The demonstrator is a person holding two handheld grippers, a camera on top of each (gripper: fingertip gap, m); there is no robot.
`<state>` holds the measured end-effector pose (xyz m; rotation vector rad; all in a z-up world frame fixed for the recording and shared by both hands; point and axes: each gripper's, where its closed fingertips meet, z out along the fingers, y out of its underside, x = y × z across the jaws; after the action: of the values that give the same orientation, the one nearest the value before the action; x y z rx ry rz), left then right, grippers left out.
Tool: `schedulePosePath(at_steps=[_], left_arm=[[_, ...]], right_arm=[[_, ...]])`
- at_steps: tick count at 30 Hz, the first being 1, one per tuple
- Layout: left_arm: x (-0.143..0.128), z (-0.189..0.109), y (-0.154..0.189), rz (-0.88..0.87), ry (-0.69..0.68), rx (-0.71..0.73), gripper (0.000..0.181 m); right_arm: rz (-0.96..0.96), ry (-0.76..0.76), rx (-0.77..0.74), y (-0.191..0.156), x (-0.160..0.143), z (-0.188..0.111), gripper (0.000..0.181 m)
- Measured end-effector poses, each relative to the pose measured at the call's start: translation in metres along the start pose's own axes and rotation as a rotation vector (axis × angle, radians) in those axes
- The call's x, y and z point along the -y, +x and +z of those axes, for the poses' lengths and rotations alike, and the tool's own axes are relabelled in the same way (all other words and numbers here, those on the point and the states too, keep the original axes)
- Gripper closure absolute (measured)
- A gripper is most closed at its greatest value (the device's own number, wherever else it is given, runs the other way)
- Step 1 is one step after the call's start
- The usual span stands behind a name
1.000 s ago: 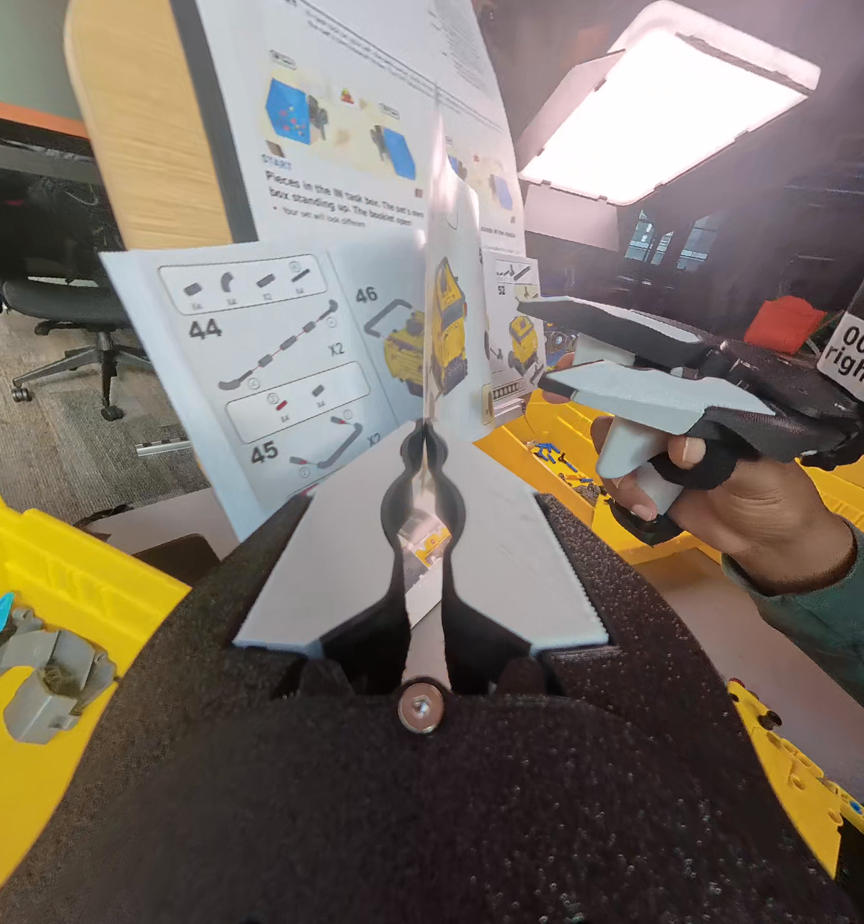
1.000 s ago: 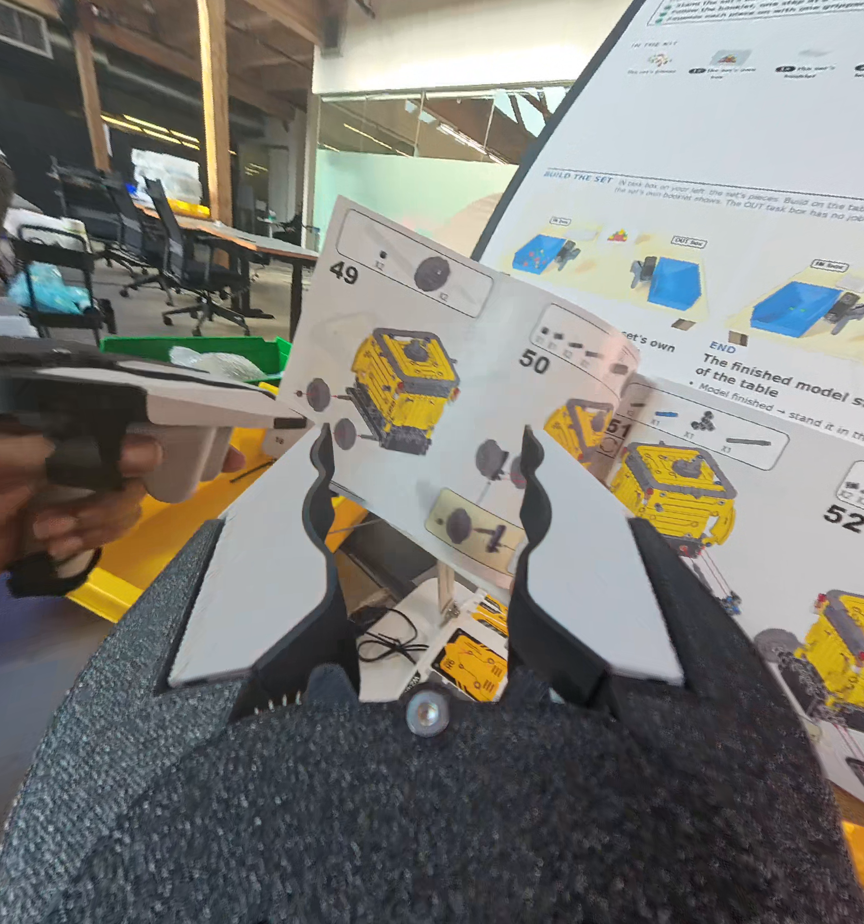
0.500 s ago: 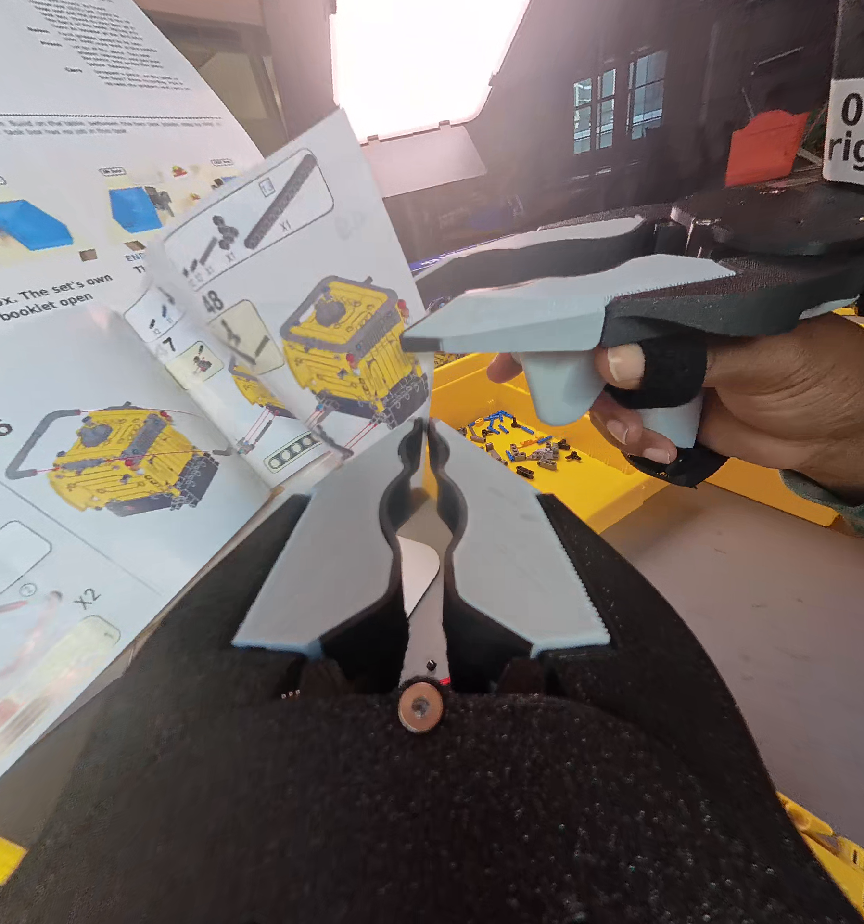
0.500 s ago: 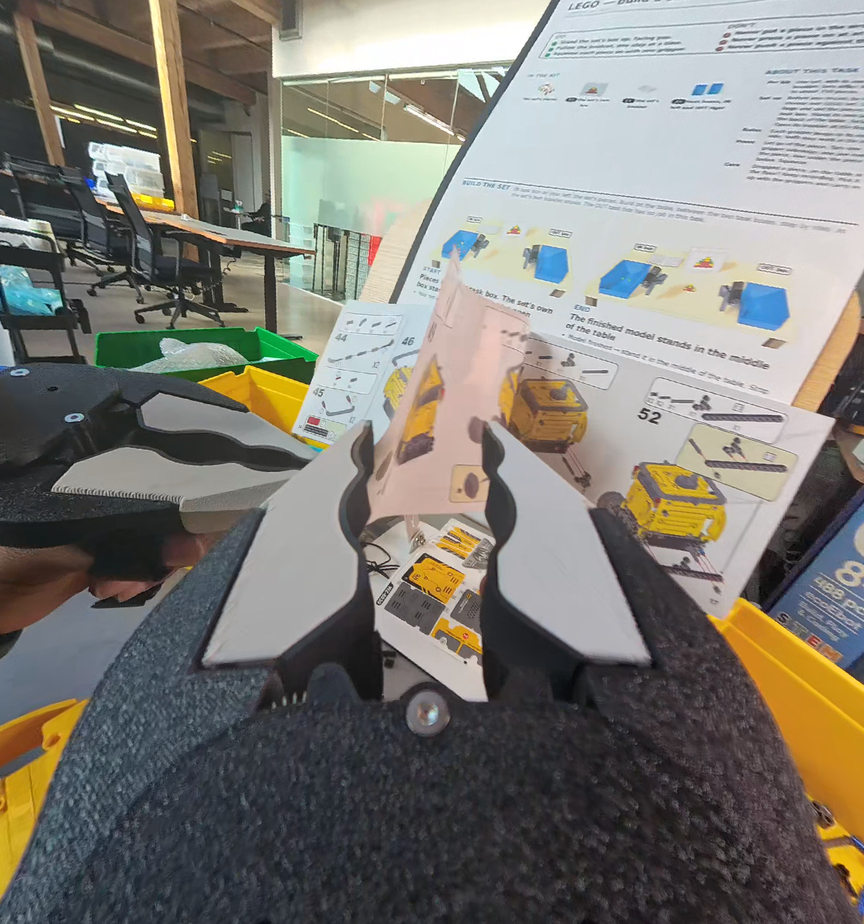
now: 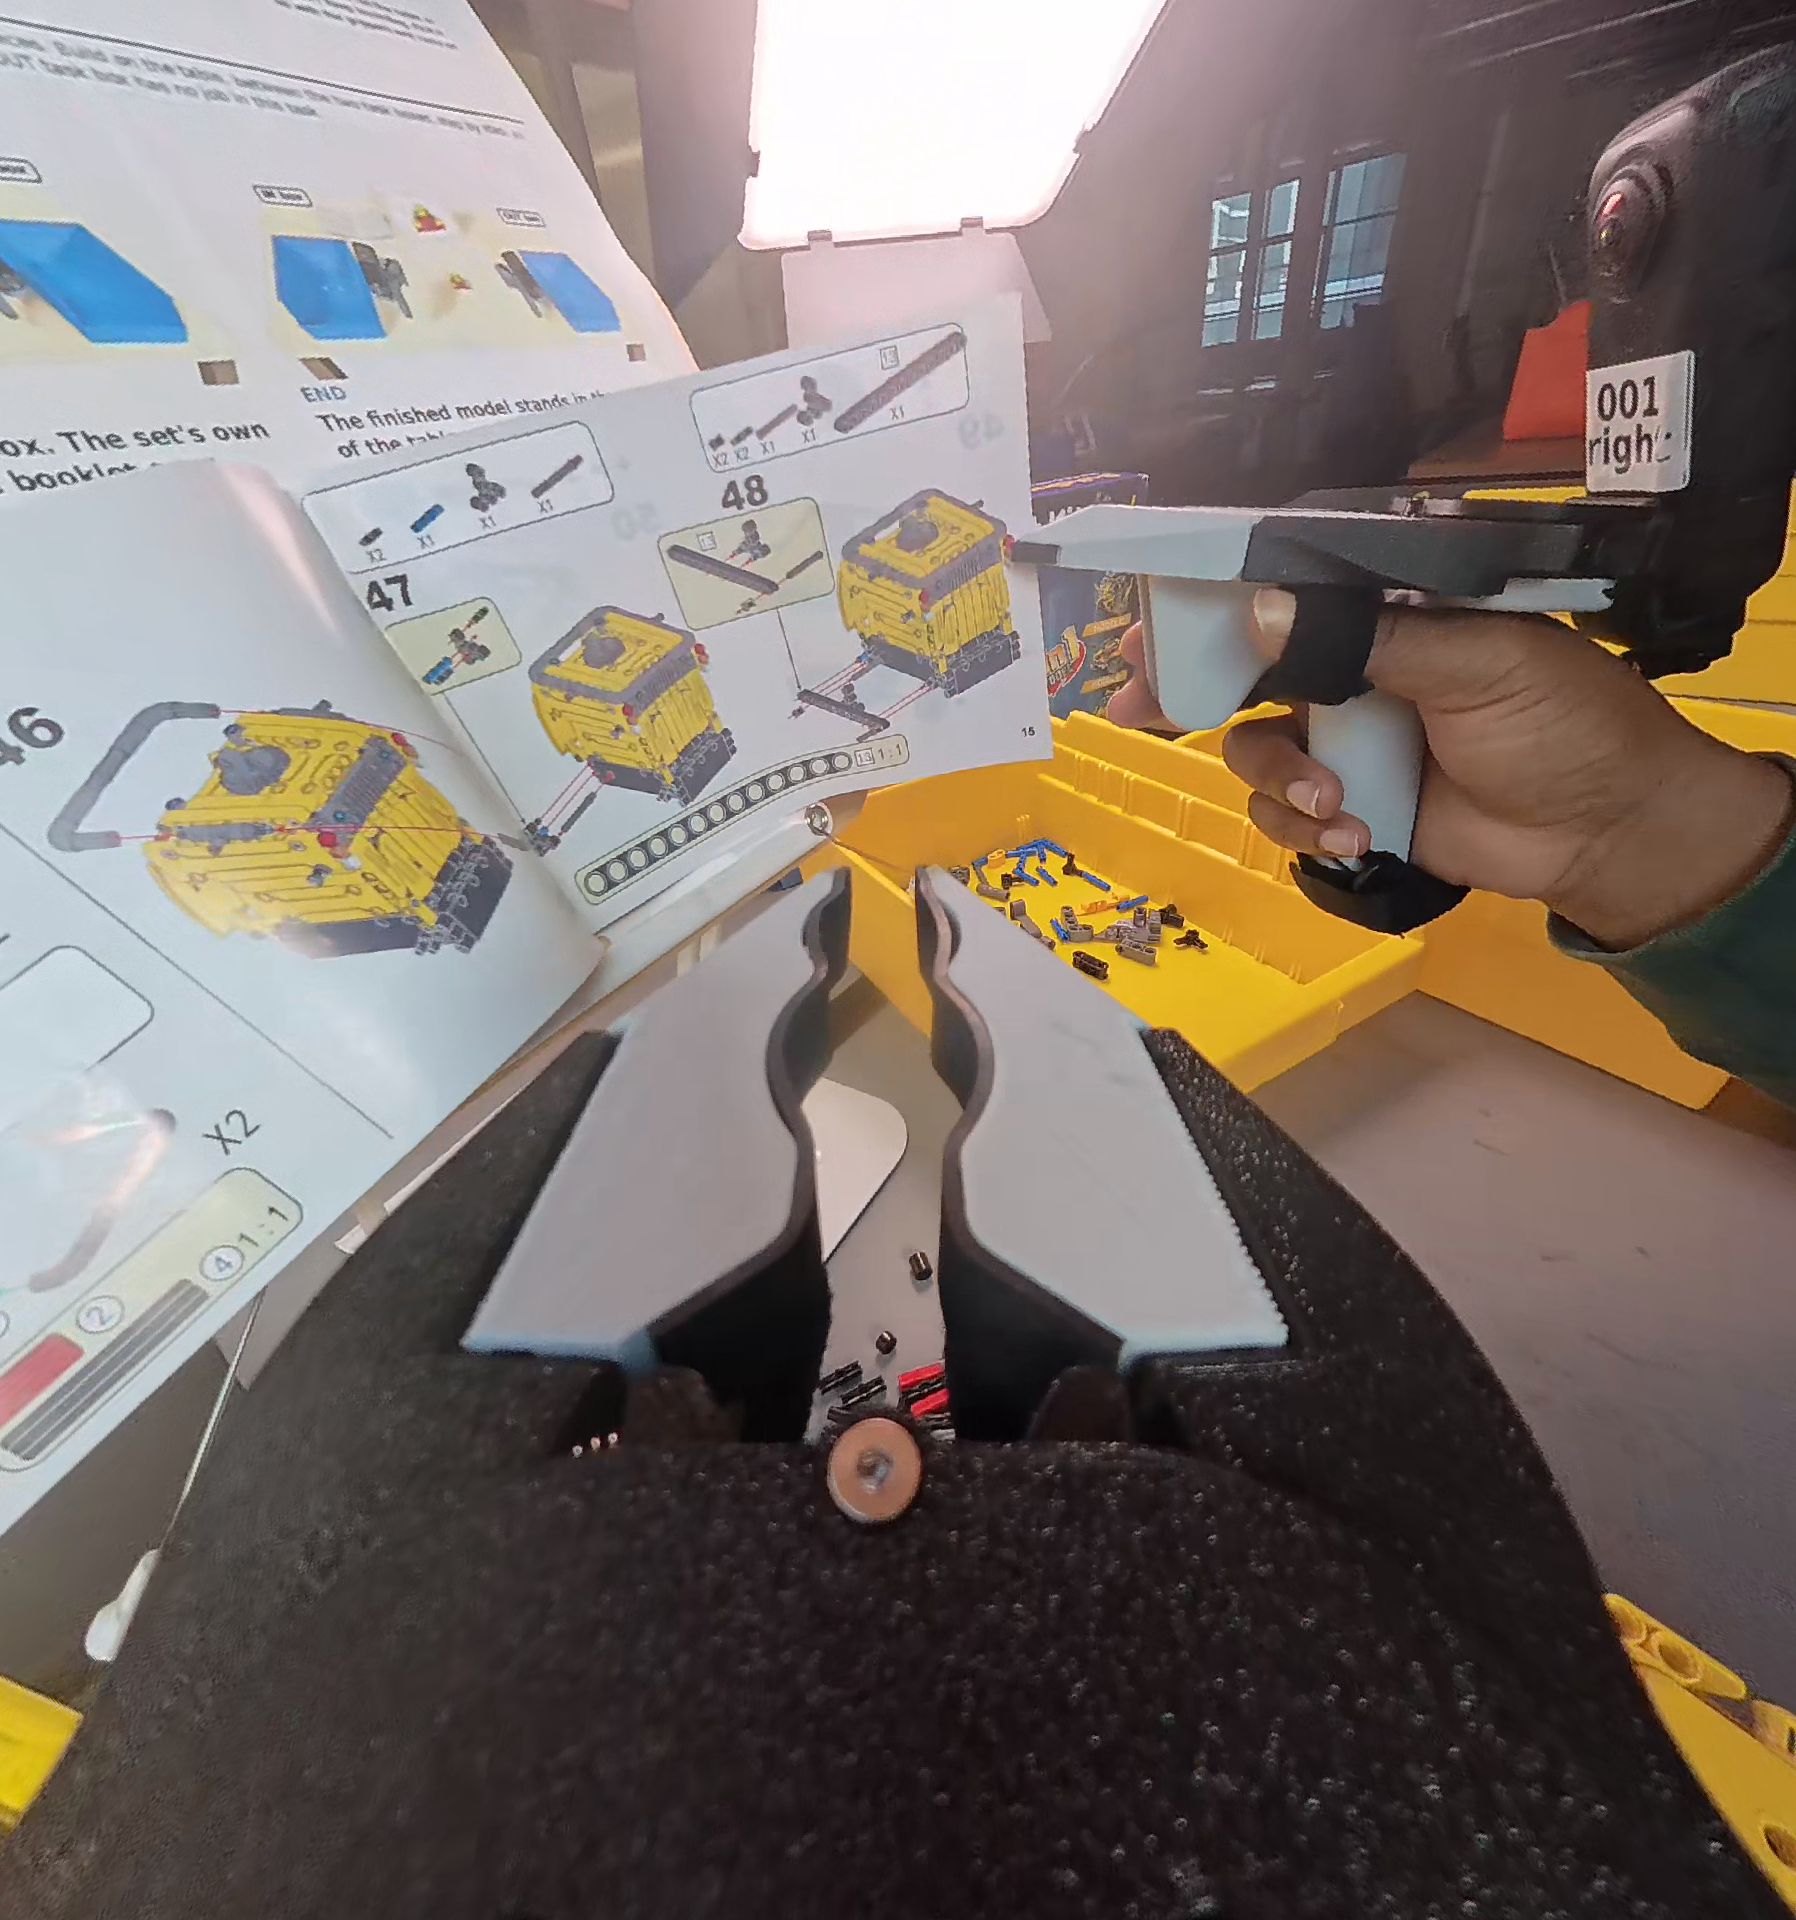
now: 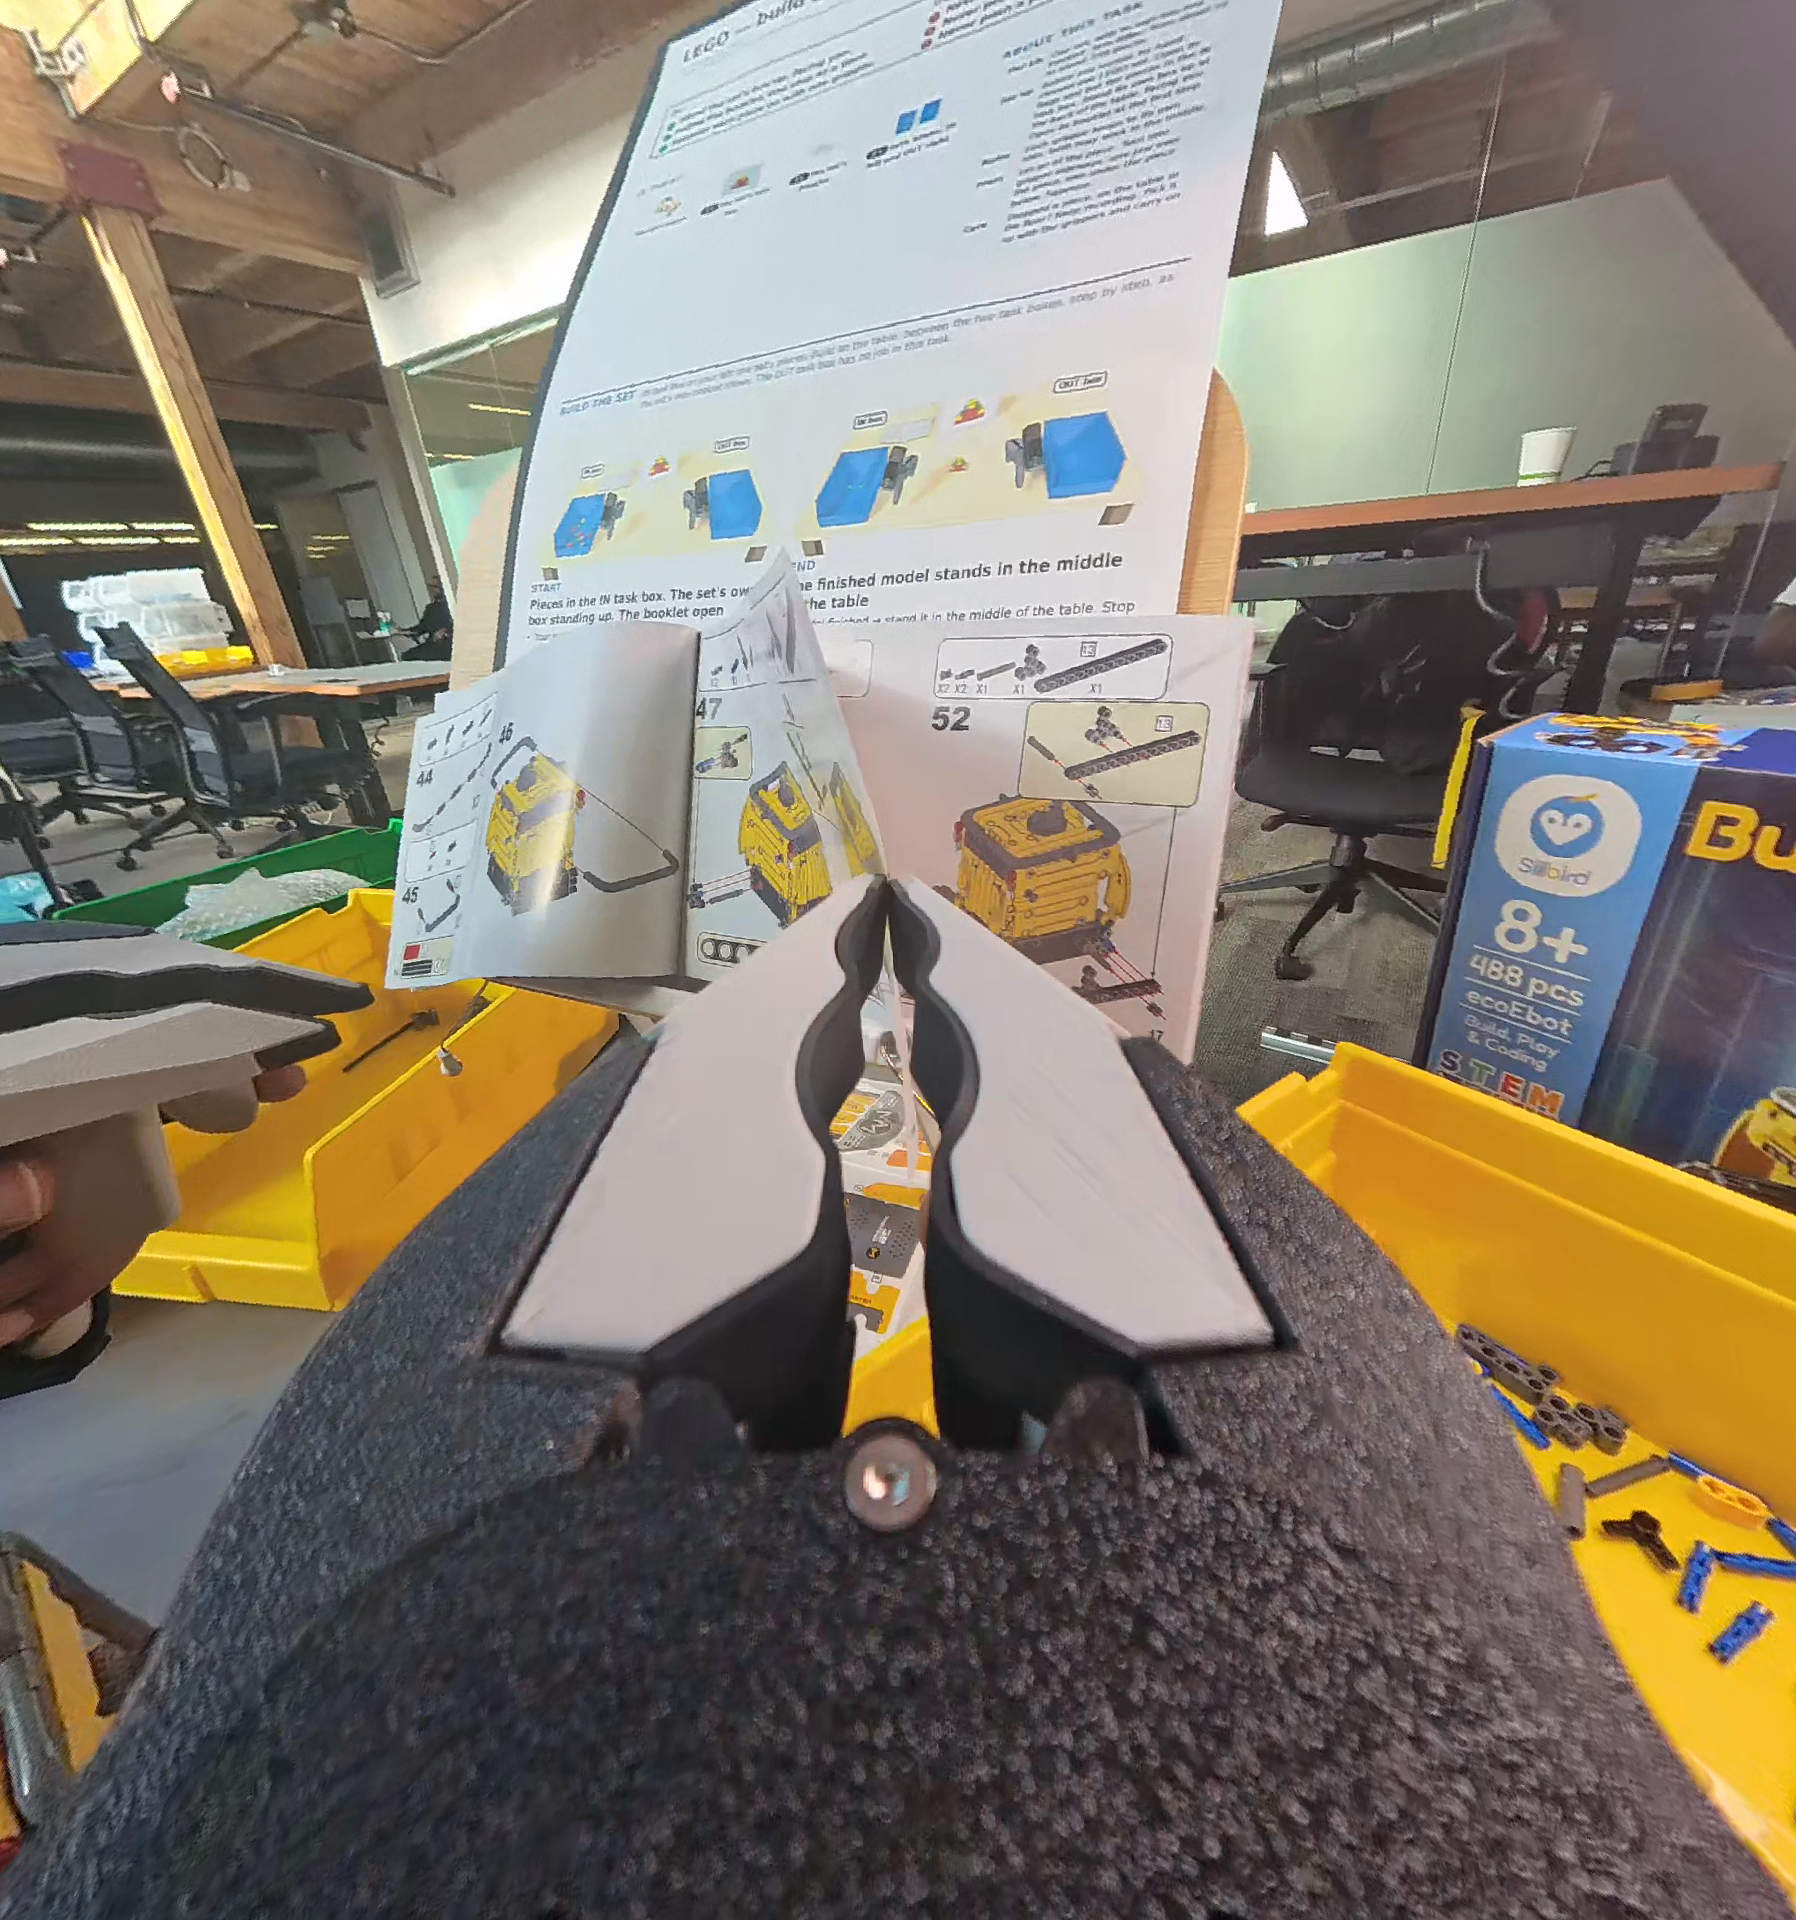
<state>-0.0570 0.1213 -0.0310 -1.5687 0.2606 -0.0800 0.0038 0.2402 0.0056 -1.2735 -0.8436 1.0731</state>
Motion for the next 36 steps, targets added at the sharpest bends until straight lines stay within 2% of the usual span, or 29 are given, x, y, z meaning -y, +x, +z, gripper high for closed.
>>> schedulePosePath(at_steps=[5,9,12,14,16,19,20,21,24,27,30,33,36], left_arm=[[0.000,-0.001,-0.003,-0.013,0.005,0.001,0.166],[0.009,-0.005,-0.007,-0.111,0.054,-0.048,0.149],[0.025,-0.010,-0.015,-0.240,0.120,-0.099,0.132],[0.031,-0.012,-0.027,-0.325,0.127,-0.107,0.125],[0.034,-0.015,-0.043,-0.375,0.132,-0.078,0.135],[0.033,-0.026,-0.080,-0.378,0.126,0.067,0.174],[0.031,-0.029,-0.091,-0.360,0.111,0.108,0.181],[0.029,-0.032,-0.102,-0.335,0.088,0.144,0.181],[0.024,-0.044,-0.130,-0.271,0.025,0.225,0.181],[0.020,-0.057,-0.159,-0.245,-0.018,0.307,0.181],[0.010,-0.064,-0.186,-0.248,-0.061,0.372,0.181],[0.003,-0.063,-0.205,-0.258,-0.070,0.417,0.181],[0.013,-0.065,-0.209,-0.274,-0.031,0.449,0.177]], right_arm=[[-0.001,-0.005,0.038,-0.008,-0.002,0.002,0.181],[-0.054,-0.063,0.242,-0.065,-0.010,0.015,0.181],[-0.187,-0.103,0.368,-0.116,-0.023,0.034,0.181],[-0.299,-0.098,0.401,-0.143,-0.028,0.050,0.181],[-0.357,-0.087,0.422,-0.163,-0.031,0.066,0.181],[-0.420,-0.065,0.434,-0.180,-0.034,0.085,0.181],[-0.424,-0.056,0.455,-0.186,-0.034,0.087,0.177],[-0.416,-0.045,0.481,-0.191,-0.032,0.085,0.168],[-0.404,0.022,0.417,-0.176,-0.013,0.079,0.159],[-0.304,0.041,0.237,-0.124,0.003,0.080,0.159],[-0.314,-0.061,0.089,-0.076,-0.011,0.092,0.144],[-0.320,-0.161,0.055,-0.073,-0.033,0.112,0.116],[-0.486,-0.188,-0.095,-0.066,-0.045,0.134,0.097]])
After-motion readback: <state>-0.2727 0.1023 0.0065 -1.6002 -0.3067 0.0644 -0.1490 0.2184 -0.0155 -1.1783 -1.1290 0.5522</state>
